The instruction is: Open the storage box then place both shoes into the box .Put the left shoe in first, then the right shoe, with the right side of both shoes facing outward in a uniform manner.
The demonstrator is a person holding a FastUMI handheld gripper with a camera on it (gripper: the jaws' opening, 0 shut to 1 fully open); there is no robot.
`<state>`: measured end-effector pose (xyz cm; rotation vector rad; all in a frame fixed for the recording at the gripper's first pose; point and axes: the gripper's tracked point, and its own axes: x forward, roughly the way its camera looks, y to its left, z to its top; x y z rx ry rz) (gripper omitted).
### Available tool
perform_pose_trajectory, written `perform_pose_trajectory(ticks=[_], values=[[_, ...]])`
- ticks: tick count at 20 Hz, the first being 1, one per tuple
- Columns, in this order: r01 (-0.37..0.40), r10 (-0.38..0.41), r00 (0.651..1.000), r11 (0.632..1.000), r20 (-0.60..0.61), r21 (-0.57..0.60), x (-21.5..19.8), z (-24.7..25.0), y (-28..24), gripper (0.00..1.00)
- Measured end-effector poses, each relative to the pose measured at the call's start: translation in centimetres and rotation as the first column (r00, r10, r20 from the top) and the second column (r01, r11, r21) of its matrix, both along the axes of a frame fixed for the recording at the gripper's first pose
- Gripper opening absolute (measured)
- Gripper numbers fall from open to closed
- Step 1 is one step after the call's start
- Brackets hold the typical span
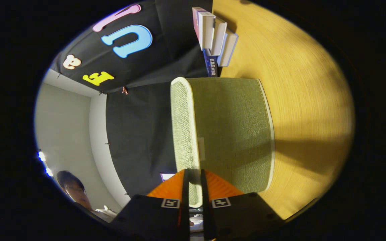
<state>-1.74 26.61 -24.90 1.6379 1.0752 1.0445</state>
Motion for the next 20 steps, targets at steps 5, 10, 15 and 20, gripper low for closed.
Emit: perform_pose_trajectory(ticks=[5,10,15,20], values=[[0.021,-0.015,0.998,0.996,0.059,-0.089,0.3,2.8,-0.6,0.05],[0.095,-0.077,0.989,0.986,0.127,-0.14,1.0,7.8,-0.2,0.05],[0.146,-0.107,0.97,0.974,0.22,-0.172,2.4,13.7,2.1,0.05],[0.147,-0.098,0.953,0.977,0.288,-0.155,4.2,18.9,6.8,0.06]])
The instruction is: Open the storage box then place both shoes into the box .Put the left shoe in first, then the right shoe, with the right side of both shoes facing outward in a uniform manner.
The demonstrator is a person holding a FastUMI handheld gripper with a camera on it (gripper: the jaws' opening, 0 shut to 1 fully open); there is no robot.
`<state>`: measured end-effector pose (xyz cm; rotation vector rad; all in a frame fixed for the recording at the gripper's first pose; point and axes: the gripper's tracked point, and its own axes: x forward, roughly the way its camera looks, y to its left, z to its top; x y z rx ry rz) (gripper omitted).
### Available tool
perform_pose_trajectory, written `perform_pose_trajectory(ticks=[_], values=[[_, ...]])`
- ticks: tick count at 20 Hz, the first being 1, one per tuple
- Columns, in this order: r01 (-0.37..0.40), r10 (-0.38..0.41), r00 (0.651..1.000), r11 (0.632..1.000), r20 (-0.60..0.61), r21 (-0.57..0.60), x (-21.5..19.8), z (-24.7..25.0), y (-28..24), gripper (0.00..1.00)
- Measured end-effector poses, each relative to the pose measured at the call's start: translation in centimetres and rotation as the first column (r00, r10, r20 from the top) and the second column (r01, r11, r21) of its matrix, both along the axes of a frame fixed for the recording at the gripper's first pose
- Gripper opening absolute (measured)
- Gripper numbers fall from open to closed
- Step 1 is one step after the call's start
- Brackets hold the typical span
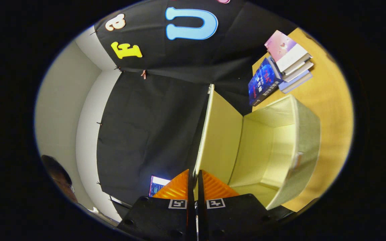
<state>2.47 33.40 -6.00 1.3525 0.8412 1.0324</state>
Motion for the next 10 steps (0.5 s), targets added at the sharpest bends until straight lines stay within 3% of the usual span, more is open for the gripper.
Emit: perform_pose_trajectory(ticks=[8,10], values=[[-0.042,0.042,0.999,0.999,-0.006,0.014,0.7,3.0,7.7,0.07],[-0.047,0.047,0.999,0.999,-0.012,-0.007,0.6,2.2,9.3,0.11]])
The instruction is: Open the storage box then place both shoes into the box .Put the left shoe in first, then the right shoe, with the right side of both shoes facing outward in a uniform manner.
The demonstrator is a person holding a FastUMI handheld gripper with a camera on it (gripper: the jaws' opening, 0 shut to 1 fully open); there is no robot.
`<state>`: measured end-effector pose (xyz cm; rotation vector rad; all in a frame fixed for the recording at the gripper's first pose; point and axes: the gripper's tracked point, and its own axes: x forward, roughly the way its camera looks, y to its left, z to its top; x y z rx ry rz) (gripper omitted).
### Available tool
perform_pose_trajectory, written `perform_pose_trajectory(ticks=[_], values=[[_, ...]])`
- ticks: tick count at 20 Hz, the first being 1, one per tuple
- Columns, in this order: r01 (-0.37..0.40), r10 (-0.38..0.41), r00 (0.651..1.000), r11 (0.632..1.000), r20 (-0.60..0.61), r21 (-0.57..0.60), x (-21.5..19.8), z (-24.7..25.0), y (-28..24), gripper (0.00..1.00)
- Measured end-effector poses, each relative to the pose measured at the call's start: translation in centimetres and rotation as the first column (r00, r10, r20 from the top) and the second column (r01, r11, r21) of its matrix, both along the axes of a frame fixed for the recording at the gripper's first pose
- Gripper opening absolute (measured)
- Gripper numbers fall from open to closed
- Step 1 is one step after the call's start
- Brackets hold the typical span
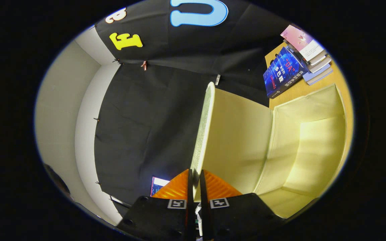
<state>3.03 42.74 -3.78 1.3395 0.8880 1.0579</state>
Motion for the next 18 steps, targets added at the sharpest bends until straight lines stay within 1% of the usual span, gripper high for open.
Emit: perform_pose_trajectory(ticks=[1,2,5,8,9,10,14,16,18], values=[[-0.004,0.004,1.0,1.0,-0.005,-0.01,-0.1,-0.4,0.6,0.16],[-0.002,0.002,1.0,1.0,-0.008,-0.018,-0.1,-0.6,1.1,0.17],[0.017,-0.018,1.0,1.0,-0.023,-0.013,0.1,-0.8,1.9,0.56],[0.034,-0.033,0.999,0.999,-0.029,0.009,0.2,-0.2,1.8,0.64],[0.037,-0.037,0.999,0.999,-0.027,0.013,0.3,0.0,1.8,0.73],[0.037,-0.037,0.999,0.999,-0.028,0.015,0.2,0.1,1.7,0.75],[0.043,-0.043,0.999,0.999,-0.028,-0.002,0.1,0.1,0.8,0.76],[0.066,-0.066,0.998,0.997,-0.002,-0.041,0.0,-0.2,-0.5,0.76],[0.117,-0.111,0.992,0.986,0.061,-0.117,-0.1,-0.9,-2.2,0.89]])
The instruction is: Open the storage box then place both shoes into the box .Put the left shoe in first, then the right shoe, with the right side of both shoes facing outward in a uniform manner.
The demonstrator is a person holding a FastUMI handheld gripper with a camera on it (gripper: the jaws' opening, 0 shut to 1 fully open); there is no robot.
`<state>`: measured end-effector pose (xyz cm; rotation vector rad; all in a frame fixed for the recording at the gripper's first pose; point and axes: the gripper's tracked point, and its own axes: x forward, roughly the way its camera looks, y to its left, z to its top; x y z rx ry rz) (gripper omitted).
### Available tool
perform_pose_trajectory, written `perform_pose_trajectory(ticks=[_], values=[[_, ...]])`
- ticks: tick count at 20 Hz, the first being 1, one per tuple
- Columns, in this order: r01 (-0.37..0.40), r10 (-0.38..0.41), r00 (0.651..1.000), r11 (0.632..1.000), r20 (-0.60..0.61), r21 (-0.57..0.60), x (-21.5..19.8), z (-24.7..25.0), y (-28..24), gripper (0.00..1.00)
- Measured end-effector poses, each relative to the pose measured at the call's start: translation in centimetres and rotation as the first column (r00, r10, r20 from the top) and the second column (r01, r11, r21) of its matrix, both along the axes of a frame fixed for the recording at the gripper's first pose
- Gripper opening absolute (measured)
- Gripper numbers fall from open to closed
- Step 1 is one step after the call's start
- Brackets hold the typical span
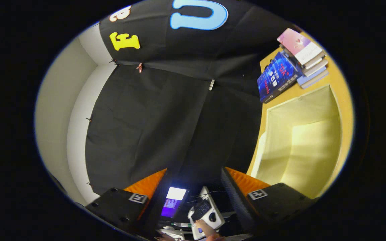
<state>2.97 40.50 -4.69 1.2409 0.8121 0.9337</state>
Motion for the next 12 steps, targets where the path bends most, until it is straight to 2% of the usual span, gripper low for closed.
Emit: perform_pose_trajectory(ticks=[1,4,6,9,12], values=[[0.02,-0.019,1.0,0.999,0.025,-0.04,-0.1,-0.4,-1.0,0.96],[0.103,-0.086,0.991,0.979,0.103,-0.177,-0.3,-2.1,-4.4,0.96],[0.17,-0.126,0.978,0.942,0.166,-0.288,-0.3,-3.8,-7.5,0.96],[0.249,-0.165,0.96,0.869,0.225,-0.428,-0.9,-5.9,-12.2,0.96],[0.279,-0.162,0.956,0.763,0.246,-0.583,-2.2,-9.4,-17.1,0.97]])
